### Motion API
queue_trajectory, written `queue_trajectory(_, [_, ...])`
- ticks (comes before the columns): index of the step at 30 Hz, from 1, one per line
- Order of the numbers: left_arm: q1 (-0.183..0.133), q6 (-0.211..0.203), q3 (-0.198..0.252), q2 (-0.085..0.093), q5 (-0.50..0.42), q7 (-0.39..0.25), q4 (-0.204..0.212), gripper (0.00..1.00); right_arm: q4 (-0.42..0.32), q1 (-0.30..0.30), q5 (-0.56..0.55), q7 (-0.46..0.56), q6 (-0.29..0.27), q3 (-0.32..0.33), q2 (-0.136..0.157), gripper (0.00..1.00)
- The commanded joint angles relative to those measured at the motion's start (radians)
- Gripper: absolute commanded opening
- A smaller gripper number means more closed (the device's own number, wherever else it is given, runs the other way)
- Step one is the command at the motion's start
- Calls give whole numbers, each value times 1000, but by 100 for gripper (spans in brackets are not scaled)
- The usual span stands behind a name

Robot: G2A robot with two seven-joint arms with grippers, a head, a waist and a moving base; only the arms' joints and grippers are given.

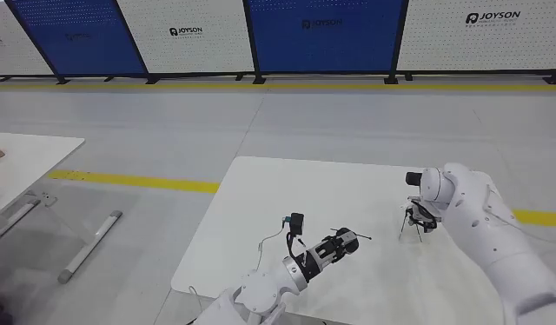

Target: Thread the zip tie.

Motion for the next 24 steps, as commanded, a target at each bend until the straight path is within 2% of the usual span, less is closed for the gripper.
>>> queue_trajectory(1, [0,0,0,0,0,0,0,0,19,4,-2,-2,-2,-4,-8,25])
queue_trajectory(24, [0,0,0,0,0,0,0,0,209,51,-24,-31,-33,-31,-106,20])
